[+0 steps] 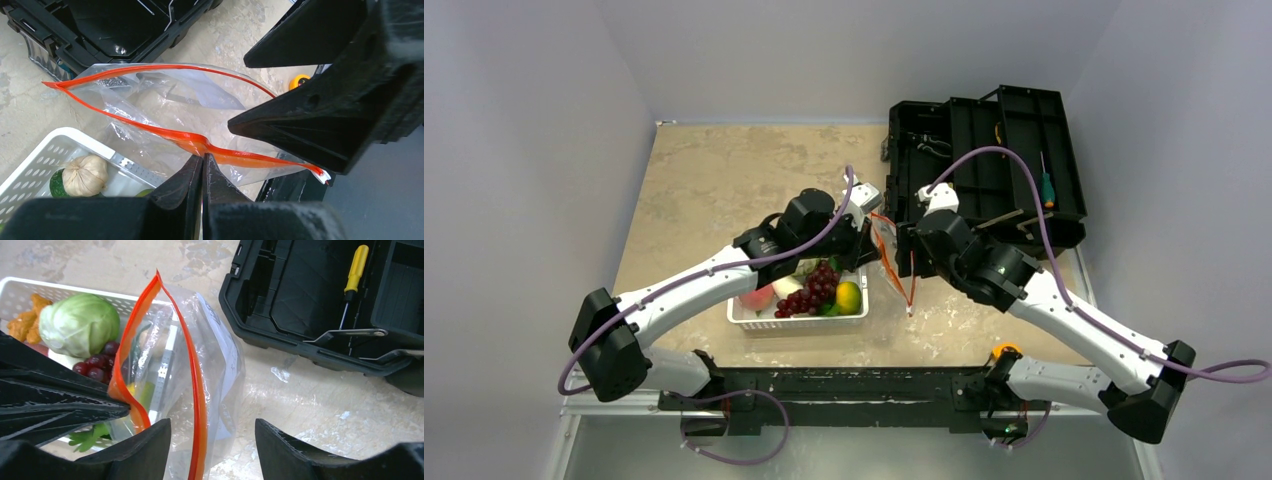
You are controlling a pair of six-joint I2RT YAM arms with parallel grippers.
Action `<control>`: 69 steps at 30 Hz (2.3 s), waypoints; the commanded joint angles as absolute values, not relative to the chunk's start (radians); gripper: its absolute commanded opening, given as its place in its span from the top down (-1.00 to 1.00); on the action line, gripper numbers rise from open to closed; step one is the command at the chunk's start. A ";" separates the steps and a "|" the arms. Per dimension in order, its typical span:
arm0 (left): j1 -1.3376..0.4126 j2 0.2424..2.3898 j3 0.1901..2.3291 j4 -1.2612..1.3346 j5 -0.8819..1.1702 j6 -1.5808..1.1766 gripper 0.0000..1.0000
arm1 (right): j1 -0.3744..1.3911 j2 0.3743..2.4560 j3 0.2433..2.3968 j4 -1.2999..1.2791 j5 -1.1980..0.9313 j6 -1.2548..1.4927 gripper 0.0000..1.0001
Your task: Place the food in the zip-top bag and seal the zipper
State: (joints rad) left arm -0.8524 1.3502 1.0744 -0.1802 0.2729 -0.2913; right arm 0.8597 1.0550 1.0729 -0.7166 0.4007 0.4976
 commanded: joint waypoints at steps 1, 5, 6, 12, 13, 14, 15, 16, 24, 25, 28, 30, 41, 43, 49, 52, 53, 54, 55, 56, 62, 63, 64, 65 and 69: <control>-0.857 1.334 1.087 -0.130 0.307 -0.272 1.00 | 0.857 1.048 1.052 -0.663 0.413 0.456 -0.15; -0.856 1.336 1.088 -0.126 0.324 -0.273 1.00 | 0.858 1.043 1.040 -0.651 0.436 0.433 0.07; -0.856 1.338 1.088 -0.123 0.333 -0.274 1.00 | 0.858 1.037 1.038 -0.651 0.450 0.428 0.15; -0.856 1.377 1.142 -0.190 0.405 -0.301 0.92 | 0.857 0.965 1.004 -0.622 0.499 0.373 0.96; -0.856 1.392 1.173 -0.234 0.427 -0.298 0.74 | 0.857 0.946 0.996 -0.600 0.480 0.350 1.00; -0.856 1.402 1.200 -0.268 0.441 -0.293 0.53 | 0.857 0.934 0.988 -0.583 0.455 0.335 1.00; -0.856 1.402 1.209 -0.281 0.444 -0.296 0.37 | 0.858 0.928 0.979 -0.570 0.427 0.326 1.00; -0.857 1.396 1.203 -0.270 0.438 -0.308 0.22 | 0.859 0.926 0.973 -0.562 0.406 0.323 1.00; -0.854 1.374 1.219 -0.345 0.286 -0.364 -0.40 | 0.947 0.973 0.955 -0.553 0.529 0.390 1.00; -0.853 1.375 1.222 -0.349 0.275 -0.374 -0.43 | 0.976 0.984 0.956 -0.550 0.560 0.402 1.00; -0.844 1.369 1.224 -0.351 0.279 -0.400 -0.49 | 1.037 1.027 0.972 -0.566 0.650 0.445 1.00; -0.821 1.357 1.223 -0.345 0.313 -0.420 -0.53 | 1.054 1.059 0.979 -0.579 0.694 0.470 1.00; -0.755 1.400 1.224 -0.341 0.345 -0.499 -0.48 | 1.088 1.122 0.996 -0.552 0.733 0.538 1.00; -0.755 1.415 1.232 -0.342 0.350 -0.500 -0.50 | 1.105 1.144 1.010 -0.555 0.753 0.542 1.00; -0.738 1.387 1.214 -0.308 0.348 -0.505 -0.59 | 1.169 1.203 1.053 -0.575 0.822 0.560 1.00; -0.729 1.381 1.206 -0.308 0.338 -0.505 -0.41 | 1.188 1.228 1.073 -0.602 0.847 0.586 1.00; -0.727 1.385 1.210 -0.316 0.335 -0.503 -0.31 | 1.189 1.230 1.078 -0.605 0.847 0.591 1.00; -0.726 1.391 1.214 -0.323 0.335 -0.502 -0.19 | 1.189 1.230 1.078 -0.603 0.849 0.592 1.00; -0.726 1.400 1.219 -0.332 0.336 -0.498 -0.08 | 1.189 1.231 1.078 -0.600 0.852 0.593 1.00; -0.726 1.406 1.224 -0.340 0.336 -0.496 0.01 | 1.190 1.229 1.078 -0.599 0.854 0.595 1.00; -0.726 1.406 1.226 -0.343 0.361 -0.494 0.05 | 1.190 1.214 1.069 -0.604 0.872 0.620 1.00; -0.726 1.403 1.224 -0.340 0.364 -0.491 0.02 | 1.189 1.210 1.068 -0.606 0.874 0.620 1.00; -0.726 1.402 1.222 -0.334 0.366 -0.489 0.00 | 1.189 1.205 1.069 -0.610 0.879 0.620 1.00; -0.726 1.402 1.220 -0.333 0.370 -0.487 0.00 | 1.189 1.200 1.070 -0.610 0.886 0.617 1.00; -0.726 1.421 1.221 -0.334 0.385 -0.477 0.05 | 1.189 1.185 1.069 -0.598 0.890 0.599 1.00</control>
State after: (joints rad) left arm -0.7288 1.4139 1.1904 -0.3607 0.3515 -0.4938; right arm 1.1866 1.2209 1.0359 -0.6117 0.8330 0.5865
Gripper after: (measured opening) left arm 0.495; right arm 0.004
